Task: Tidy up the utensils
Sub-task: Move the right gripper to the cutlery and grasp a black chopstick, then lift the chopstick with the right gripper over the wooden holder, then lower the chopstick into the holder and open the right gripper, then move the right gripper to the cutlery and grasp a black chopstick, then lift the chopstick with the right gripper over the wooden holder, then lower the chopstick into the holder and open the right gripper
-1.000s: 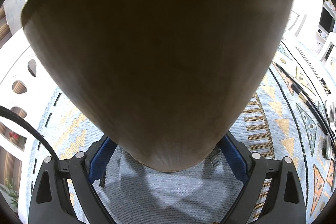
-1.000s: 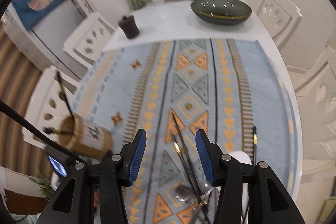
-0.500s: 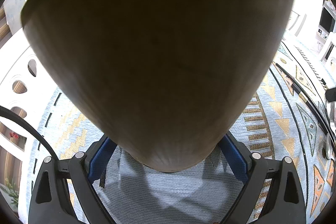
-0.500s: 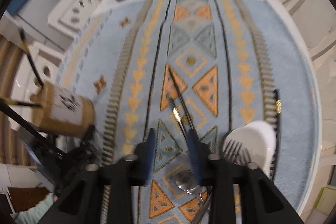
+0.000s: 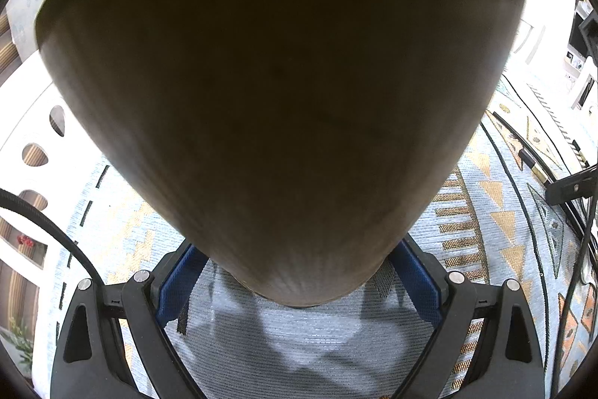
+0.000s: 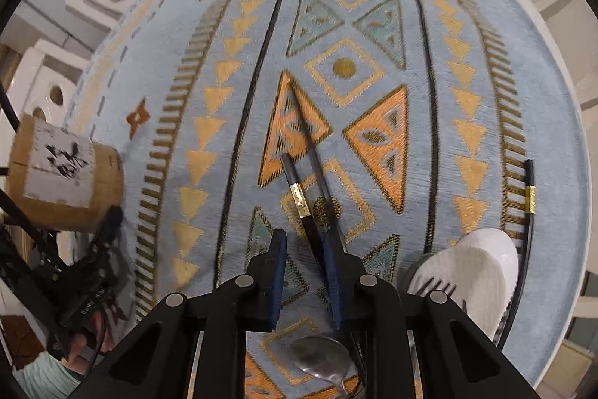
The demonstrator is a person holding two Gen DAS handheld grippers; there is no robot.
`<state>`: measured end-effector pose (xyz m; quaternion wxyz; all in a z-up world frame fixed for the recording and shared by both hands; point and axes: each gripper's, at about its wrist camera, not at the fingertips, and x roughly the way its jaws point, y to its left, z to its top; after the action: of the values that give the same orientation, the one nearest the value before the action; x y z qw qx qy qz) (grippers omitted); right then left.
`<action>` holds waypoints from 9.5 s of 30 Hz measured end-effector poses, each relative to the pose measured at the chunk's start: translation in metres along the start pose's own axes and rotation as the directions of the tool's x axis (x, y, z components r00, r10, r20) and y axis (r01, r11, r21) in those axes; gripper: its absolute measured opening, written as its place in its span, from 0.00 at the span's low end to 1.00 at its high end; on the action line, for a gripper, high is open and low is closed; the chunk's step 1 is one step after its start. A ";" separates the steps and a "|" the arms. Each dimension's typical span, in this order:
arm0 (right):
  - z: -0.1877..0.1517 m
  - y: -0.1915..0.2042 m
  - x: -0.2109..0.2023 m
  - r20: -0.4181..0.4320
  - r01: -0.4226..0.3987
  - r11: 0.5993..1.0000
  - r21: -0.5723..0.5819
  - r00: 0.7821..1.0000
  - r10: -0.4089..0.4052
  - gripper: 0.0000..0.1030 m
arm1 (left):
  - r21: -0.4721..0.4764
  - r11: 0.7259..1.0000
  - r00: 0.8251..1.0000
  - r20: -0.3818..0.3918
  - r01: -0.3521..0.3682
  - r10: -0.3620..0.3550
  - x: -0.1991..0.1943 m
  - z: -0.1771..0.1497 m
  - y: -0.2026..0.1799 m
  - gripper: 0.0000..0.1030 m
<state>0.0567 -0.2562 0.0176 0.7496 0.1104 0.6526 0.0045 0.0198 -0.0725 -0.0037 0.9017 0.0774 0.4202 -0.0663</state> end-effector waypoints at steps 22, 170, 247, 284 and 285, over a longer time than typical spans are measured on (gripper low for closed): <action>0.000 0.056 0.001 0.045 0.147 0.959 -0.243 0.989 -0.140 0.09 | 0.000 1.000 1.000 -0.002 0.000 0.000 0.001 0.001 0.000 0.94; -0.174 -0.017 -0.090 0.104 -0.037 0.914 0.404 0.995 -0.006 0.50 | -0.036 0.998 0.999 -0.004 0.043 -0.043 0.007 -0.009 0.018 0.96; -0.019 0.086 -0.324 0.828 -0.282 0.954 -0.101 0.507 0.238 0.06 | -0.026 0.996 0.996 -0.022 0.090 -0.090 0.028 -0.004 0.011 0.99; 0.025 0.169 -0.202 0.560 -0.186 0.959 -0.215 0.781 0.277 0.24 | -0.023 0.996 0.996 -0.022 0.088 -0.089 0.027 -0.005 0.007 0.99; 0.024 0.166 -0.205 0.574 -0.186 0.960 -0.208 0.772 0.273 0.26 | -0.023 0.996 0.996 -0.021 0.089 -0.089 0.027 -0.005 0.007 0.99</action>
<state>0.0723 -0.1292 0.2490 0.9162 0.1326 0.3629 0.1066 0.0343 -0.0664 -0.0272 0.8939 0.0492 0.4340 -0.1008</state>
